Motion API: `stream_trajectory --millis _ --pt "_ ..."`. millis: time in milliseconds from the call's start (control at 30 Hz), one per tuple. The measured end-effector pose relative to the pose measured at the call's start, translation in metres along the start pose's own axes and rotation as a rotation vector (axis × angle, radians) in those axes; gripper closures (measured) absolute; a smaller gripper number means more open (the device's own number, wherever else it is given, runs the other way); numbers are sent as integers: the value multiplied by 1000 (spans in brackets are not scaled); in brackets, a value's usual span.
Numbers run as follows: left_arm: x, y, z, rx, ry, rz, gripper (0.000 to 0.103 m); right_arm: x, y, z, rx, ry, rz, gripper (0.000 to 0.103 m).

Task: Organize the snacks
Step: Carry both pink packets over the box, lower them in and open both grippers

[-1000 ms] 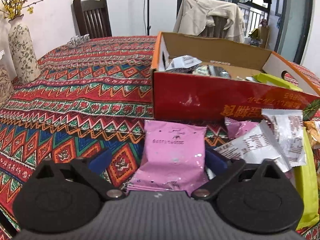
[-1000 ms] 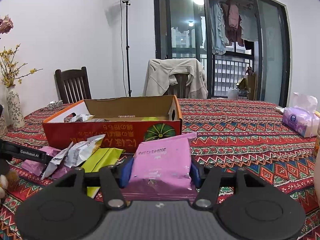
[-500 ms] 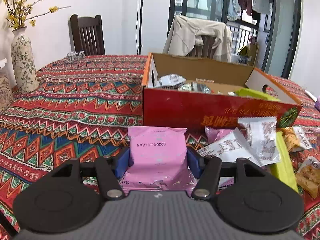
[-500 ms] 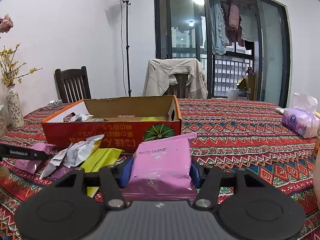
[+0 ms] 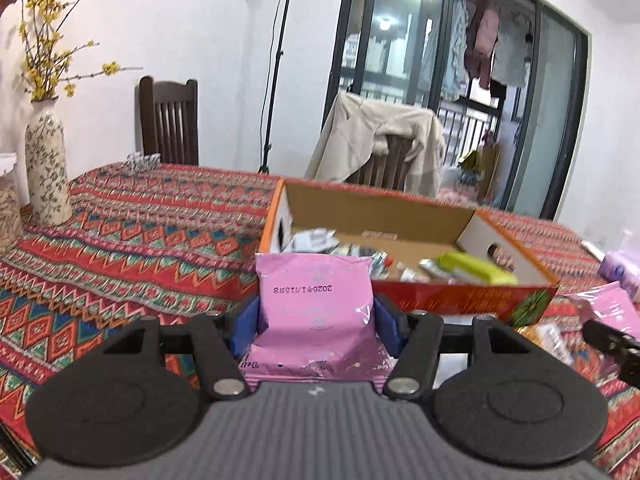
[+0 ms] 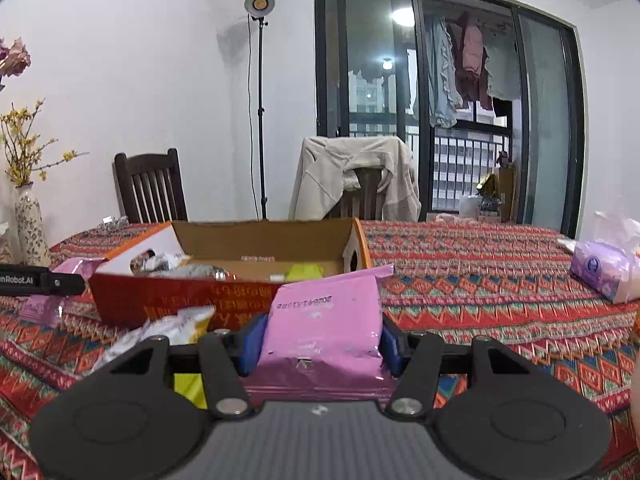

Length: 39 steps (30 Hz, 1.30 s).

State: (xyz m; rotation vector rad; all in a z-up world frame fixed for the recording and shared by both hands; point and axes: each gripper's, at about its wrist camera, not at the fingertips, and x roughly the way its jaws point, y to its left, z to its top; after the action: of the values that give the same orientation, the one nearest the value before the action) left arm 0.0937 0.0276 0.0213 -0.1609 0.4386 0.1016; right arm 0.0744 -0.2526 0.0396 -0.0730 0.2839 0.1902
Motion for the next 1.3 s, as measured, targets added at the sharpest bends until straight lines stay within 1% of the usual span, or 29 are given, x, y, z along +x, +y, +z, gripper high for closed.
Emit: stream_trajectory --millis 233,400,633,800,967,1067,1200,1300 --pt "5 -22 26 15 -68 -39 42 15 10 29 -22 -67 25 47" --pt "17 -36 43 26 -103 -48 42 33 20 49 -36 -93 49 47" --pt "39 -50 62 22 -141 -38 42 67 29 77 -39 -118 71 47" --pt "62 -56 71 14 -167 -10 42 101 32 92 -29 -116 80 47" --pt "86 -53 69 7 -179 13 42 131 30 90 26 -106 99 47" --pt "97 -48 65 16 -155 15 42 144 29 80 18 -79 116 47" --pt "107 -46 59 36 -124 11 42 151 31 72 -6 -47 109 47" --pt "112 -45 56 38 -104 -11 42 153 33 69 -15 -29 104 47"
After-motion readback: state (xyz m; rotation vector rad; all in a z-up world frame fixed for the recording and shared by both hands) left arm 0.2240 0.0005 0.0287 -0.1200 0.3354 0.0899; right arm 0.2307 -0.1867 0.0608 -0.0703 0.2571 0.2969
